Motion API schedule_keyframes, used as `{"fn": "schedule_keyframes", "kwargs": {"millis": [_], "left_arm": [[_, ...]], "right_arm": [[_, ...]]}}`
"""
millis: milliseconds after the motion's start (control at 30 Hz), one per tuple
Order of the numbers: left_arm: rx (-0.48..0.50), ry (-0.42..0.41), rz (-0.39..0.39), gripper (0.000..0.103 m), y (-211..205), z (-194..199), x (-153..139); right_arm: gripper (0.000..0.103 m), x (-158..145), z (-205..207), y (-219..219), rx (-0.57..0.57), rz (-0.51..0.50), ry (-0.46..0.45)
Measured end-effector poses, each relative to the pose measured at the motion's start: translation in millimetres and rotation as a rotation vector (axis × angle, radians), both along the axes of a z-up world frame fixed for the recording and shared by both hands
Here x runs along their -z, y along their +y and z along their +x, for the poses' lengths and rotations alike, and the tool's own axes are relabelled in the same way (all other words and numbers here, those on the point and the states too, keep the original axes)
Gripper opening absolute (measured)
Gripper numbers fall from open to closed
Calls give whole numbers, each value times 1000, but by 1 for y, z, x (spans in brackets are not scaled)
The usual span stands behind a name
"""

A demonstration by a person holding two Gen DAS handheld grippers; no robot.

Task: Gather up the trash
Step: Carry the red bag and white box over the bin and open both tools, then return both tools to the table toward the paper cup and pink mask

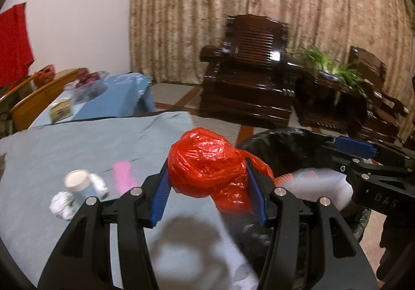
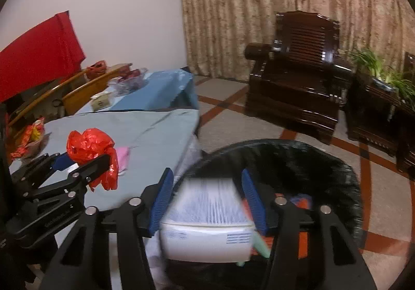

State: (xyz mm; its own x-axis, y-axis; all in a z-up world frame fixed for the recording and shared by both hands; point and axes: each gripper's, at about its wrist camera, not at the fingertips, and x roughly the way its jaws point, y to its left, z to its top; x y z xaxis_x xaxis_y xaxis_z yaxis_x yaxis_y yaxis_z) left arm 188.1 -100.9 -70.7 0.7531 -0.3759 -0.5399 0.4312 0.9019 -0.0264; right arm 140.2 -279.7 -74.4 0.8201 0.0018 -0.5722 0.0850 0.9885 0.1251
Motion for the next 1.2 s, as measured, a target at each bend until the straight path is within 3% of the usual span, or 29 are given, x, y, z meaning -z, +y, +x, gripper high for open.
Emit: {"fn": "schedule_keyframes", "kwargs": {"millis": [233, 367, 600, 633, 733, 800, 1067, 1200], "left_arm": [[75, 37, 22, 53, -46, 17, 22], [105, 49, 30, 55, -61, 19, 31], [157, 60, 32, 56, -92, 26, 38], [167, 65, 29, 59, -97, 28, 40], [202, 74, 27, 80, -109, 30, 46], [209, 71, 32, 85, -114, 30, 47], [150, 66, 21, 92, -87, 29, 44], [77, 43, 9, 93, -54, 27, 34]], "right_arm": [[47, 22, 2, -43, 92, 26, 39], [55, 27, -3, -57, 125, 20, 38], [57, 31, -12, -81, 176, 8, 42], [58, 30, -13, -84, 184, 2, 42], [64, 30, -17, -93, 206, -10, 39], [68, 28, -20, -100, 225, -19, 36], [96, 24, -26, -106, 259, -29, 1], [97, 20, -21, -92, 225, -22, -16]]}}
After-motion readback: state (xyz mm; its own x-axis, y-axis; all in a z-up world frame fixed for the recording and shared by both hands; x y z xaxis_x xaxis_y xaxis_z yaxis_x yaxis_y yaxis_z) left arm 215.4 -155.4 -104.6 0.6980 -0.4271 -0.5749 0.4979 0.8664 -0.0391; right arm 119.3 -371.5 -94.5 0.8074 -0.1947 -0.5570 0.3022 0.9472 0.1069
